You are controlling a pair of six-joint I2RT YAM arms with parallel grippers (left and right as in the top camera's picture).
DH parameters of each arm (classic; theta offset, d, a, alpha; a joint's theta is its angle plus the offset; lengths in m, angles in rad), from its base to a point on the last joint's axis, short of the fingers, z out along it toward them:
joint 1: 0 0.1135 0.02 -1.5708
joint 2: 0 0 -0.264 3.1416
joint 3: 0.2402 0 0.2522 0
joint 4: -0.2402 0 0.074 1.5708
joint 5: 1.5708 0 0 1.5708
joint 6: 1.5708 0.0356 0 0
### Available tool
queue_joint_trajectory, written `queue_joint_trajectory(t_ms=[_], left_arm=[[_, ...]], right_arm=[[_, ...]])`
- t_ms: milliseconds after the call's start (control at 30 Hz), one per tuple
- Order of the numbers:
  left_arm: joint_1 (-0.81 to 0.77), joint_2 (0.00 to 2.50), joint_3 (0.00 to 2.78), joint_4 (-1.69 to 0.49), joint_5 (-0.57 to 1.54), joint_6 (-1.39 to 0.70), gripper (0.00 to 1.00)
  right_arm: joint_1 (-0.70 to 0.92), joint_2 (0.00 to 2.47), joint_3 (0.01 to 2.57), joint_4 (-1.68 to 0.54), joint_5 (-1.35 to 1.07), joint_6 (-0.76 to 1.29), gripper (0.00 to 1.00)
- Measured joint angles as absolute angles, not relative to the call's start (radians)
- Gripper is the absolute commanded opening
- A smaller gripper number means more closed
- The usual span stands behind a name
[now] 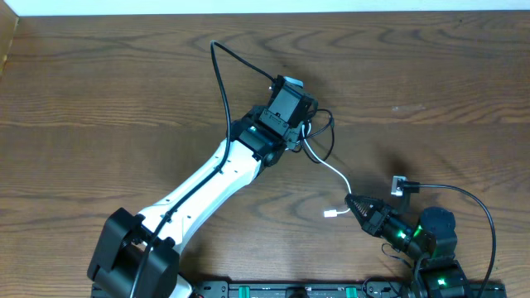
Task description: Untangle cables
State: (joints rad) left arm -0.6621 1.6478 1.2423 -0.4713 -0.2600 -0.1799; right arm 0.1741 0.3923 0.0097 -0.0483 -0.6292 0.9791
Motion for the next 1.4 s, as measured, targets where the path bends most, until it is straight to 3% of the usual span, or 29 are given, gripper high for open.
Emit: queue_joint_trajectory(t_ms=[300,567,867,1033,1233,1400], left_arm=[[-0.662,1.612,1.242,-0.471,-0.147,-0.188,0.07],[-0.662,1.605,1.242,-0.530,-0.013,-0.083,0.07],[-0.662,1.605,1.242,-0.699,0.187,0.211,0.08],[-0.662,1.605,1.242,-0.708,0.234,0.287,0.07],[-0.664,1.605,1.242,-0.686,0.373,0.358,0.07],[-0.676,1.605,1.242,-0.675,0.419,0.385,0.07]], right_arm=[[0.174,0.408,0.010,-0.045,-0.553,0.950,0.46],[0.174,0.448,0.010,-0.045,-0.542,0.937,0.66],[0.174,0.452,0.007,0.108,-0.627,1.017,0.45],[0.174,0.451,0.007,0.178,-0.641,1.219,0.50],[0.174,0.451,0.007,0.181,-0.623,1.523,0.50],[0.174,0.451,0.007,0.223,-0.591,1.659,0.50]])
